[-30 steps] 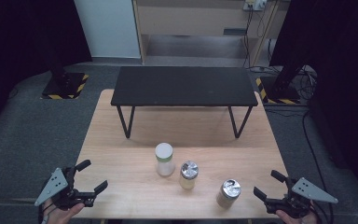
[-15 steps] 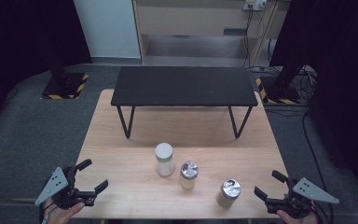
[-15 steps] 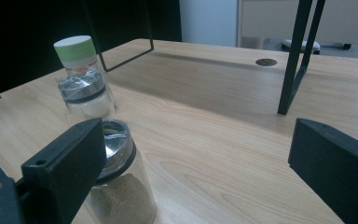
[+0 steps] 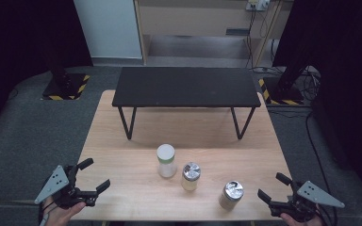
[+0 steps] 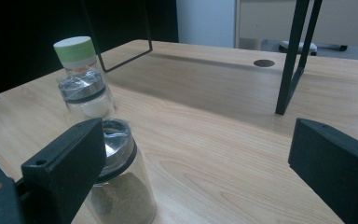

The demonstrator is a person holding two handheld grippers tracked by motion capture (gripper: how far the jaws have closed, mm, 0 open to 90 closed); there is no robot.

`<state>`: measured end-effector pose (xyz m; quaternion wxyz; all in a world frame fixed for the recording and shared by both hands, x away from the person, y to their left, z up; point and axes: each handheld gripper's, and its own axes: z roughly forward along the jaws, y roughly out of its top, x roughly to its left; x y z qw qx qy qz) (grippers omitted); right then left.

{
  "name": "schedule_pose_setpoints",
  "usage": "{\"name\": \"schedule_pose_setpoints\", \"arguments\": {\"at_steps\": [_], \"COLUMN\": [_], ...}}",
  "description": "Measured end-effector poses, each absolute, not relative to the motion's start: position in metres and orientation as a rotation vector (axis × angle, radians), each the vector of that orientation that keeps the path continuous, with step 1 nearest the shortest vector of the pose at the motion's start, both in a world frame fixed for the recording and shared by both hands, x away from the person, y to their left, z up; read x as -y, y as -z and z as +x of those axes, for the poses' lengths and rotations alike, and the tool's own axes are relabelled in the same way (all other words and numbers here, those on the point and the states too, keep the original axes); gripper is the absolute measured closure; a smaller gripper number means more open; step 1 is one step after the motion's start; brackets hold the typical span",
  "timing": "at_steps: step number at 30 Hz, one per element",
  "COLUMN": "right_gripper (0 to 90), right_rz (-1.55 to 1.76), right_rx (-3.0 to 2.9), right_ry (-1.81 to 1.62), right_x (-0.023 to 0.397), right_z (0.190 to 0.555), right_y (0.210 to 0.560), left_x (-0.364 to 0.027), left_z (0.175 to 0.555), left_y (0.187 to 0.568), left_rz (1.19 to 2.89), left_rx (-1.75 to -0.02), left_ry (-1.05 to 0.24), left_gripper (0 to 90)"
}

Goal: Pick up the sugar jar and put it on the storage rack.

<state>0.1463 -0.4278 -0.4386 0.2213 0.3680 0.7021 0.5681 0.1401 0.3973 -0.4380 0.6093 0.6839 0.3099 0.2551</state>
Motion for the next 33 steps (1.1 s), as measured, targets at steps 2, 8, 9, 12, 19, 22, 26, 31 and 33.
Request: {"name": "schedule_pose_setpoints", "arguments": {"at_steps": [2,8,9,12,19,22,26,31,33], "right_gripper": [4.8,4.8,4.8,4.8,4.7,4.8,4.8,4.8,4.8], "right_rz": [1.018,1.017,1.02,1.02,1.019,1.022,1.02,1.019,1.018], "right_rx": [-1.942,-1.944,-1.945,-1.946,-1.949,-1.95,-1.948,-1.948,-1.948], "right_ry": [-1.57,-1.572,-1.573,-1.576,-1.581,-1.582,-1.582,-1.582,-1.581], "right_x": [0.428,0.428,0.428,0.429,0.429,0.429,0.429,0.429,0.429], "right_z": [0.146,0.146,0.146,0.146,0.147,0.146,0.146,0.146,0.146], "right_y": [0.439,0.439,0.438,0.439,0.439,0.439,0.439,0.439,0.439], "left_x": [-0.396,-0.389,-0.387,-0.383,-0.376,-0.375,-0.374,-0.374,-0.372], "left_z": [0.143,0.155,0.157,0.163,0.174,0.175,0.178,0.183,0.184], "left_y": [0.432,0.411,0.407,0.398,0.38,0.373,0.369,0.362,0.359], "left_rz": [1.586,1.612,1.619,1.645,1.676,1.683,1.688,1.681,1.684], "left_rx": [-0.708,-0.674,-0.668,-0.654,-0.626,-0.627,-0.641,-0.661,-0.663], "left_ry": [-0.585,-0.558,-0.555,-0.553,-0.552,-0.558,-0.55,-0.53,-0.529], "left_gripper": [1.0,0.8,0.7,0.6,0.4,0.4,0.2,0.2,0.2]}}
